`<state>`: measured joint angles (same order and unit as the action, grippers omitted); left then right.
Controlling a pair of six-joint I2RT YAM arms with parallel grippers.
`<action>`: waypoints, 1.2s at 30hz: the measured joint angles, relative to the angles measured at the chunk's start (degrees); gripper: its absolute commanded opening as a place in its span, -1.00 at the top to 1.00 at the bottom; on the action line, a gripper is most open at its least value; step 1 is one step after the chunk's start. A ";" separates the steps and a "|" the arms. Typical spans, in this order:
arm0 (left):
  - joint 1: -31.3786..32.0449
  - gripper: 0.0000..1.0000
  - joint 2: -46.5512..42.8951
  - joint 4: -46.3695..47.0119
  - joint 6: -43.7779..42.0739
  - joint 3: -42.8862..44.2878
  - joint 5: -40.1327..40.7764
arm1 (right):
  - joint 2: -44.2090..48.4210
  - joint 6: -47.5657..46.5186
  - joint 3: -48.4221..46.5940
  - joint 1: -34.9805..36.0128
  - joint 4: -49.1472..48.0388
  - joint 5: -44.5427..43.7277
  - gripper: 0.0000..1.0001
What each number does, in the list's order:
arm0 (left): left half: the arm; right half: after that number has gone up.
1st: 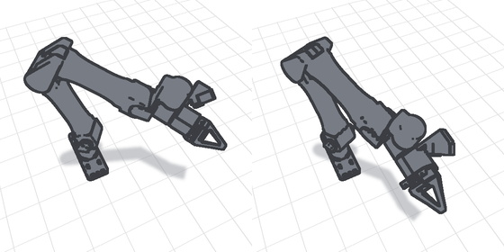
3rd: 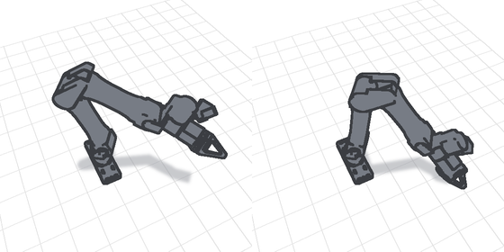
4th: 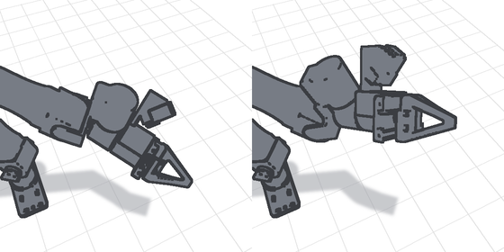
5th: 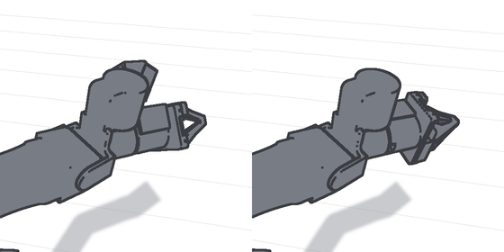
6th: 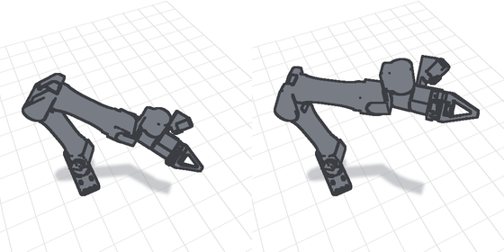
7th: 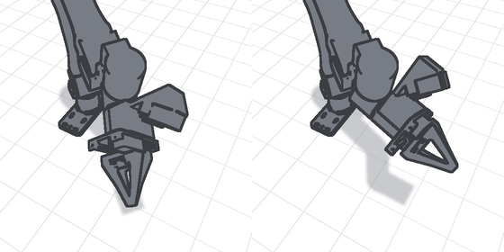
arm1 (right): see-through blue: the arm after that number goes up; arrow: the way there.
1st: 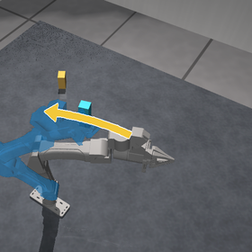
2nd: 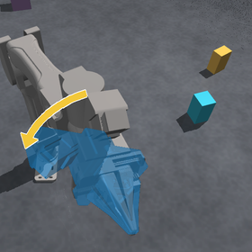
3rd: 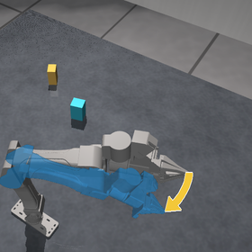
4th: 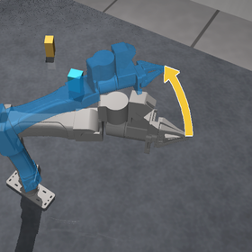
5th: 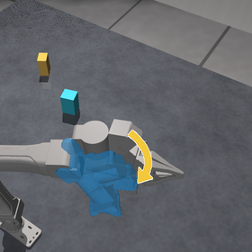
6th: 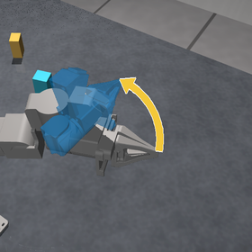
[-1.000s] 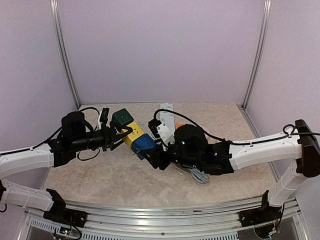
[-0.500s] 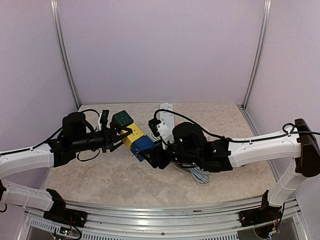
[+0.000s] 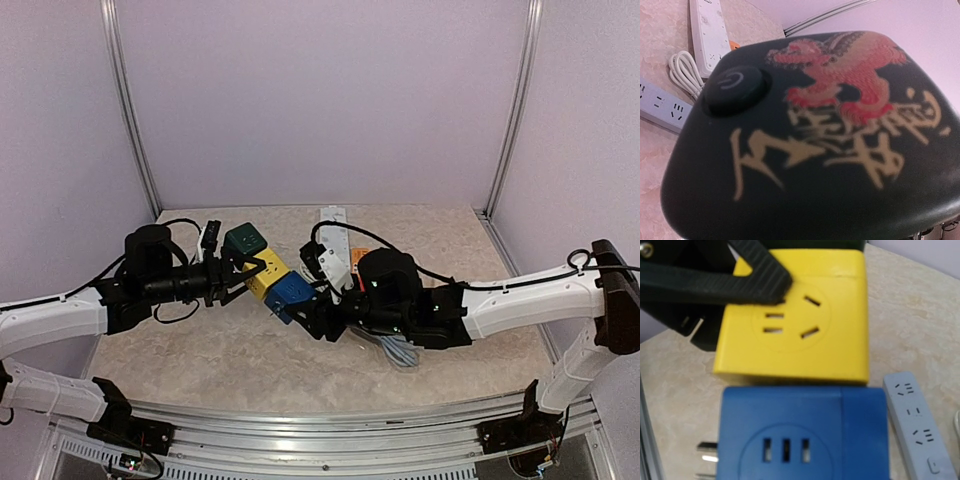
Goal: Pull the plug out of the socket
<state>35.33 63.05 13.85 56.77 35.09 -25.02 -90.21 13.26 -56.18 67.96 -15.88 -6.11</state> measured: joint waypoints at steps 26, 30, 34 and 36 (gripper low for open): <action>-0.04 0.31 -1.49 -0.70 -0.17 0.00 0.13 | 0.09 5.38 -2.54 0.87 4.22 -3.69 1.00; -0.04 0.30 -1.49 -1.20 0.68 0.00 0.28 | 0.09 6.23 -2.78 0.37 4.85 -2.62 1.00; -0.04 0.31 -1.49 -1.44 1.11 0.00 0.37 | 0.09 6.51 -2.93 0.04 5.29 -1.77 1.00; -0.04 0.31 -1.49 -1.49 1.14 0.00 0.37 | 0.09 6.38 -2.91 0.02 5.25 -1.64 1.00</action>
<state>35.29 61.56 12.36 57.91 35.09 -24.64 -90.13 19.64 -59.09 67.99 -10.63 -7.75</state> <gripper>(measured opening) 0.627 0.605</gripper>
